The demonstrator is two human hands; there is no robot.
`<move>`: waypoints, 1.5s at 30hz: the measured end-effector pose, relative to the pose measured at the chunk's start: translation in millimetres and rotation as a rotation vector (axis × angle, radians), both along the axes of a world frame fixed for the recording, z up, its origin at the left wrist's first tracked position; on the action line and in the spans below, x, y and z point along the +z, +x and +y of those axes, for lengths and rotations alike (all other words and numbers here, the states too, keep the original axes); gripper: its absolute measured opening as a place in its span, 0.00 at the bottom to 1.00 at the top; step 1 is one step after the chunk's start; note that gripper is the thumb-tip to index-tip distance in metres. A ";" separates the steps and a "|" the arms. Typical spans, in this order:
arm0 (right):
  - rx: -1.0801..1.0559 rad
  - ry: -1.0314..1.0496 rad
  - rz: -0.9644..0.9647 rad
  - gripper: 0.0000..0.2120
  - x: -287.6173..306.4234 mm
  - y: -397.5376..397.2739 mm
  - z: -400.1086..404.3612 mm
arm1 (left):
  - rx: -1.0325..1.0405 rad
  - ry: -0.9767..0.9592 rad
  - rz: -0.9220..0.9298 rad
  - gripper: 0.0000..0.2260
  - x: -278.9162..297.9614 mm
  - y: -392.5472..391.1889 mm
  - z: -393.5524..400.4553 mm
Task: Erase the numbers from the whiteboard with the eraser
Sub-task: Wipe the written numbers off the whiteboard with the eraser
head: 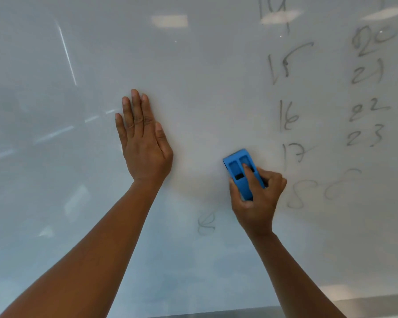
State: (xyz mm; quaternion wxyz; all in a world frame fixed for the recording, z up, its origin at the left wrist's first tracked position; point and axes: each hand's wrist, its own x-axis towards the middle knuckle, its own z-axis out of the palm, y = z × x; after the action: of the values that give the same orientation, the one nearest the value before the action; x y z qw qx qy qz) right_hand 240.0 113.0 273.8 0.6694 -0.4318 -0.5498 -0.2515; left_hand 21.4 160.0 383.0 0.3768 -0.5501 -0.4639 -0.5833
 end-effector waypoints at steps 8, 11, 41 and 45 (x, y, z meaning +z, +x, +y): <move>0.096 -0.115 -0.318 0.20 -45.0 -70.1 -8.6 | -0.006 0.025 0.008 0.23 -1.9 -0.4 0.4; 0.124 -0.170 -0.435 0.26 -80.8 -66.2 -15.5 | -0.016 0.021 0.005 0.24 -3.6 1.1 0.4; -0.059 -0.147 -0.345 0.19 -57.4 -12.1 -11.4 | -0.041 -0.098 0.034 0.25 -72.8 27.6 -6.7; 0.020 -0.163 -0.425 0.19 -69.6 -46.1 -15.5 | -0.022 -0.105 0.024 0.25 -73.0 27.7 -5.6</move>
State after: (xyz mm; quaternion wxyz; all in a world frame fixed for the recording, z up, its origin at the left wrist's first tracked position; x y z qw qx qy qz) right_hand 193.9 97.5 204.2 0.5039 -0.4162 -0.7013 -0.2848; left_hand 49.1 154.4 310.0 0.3465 -0.5809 -0.4834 -0.5557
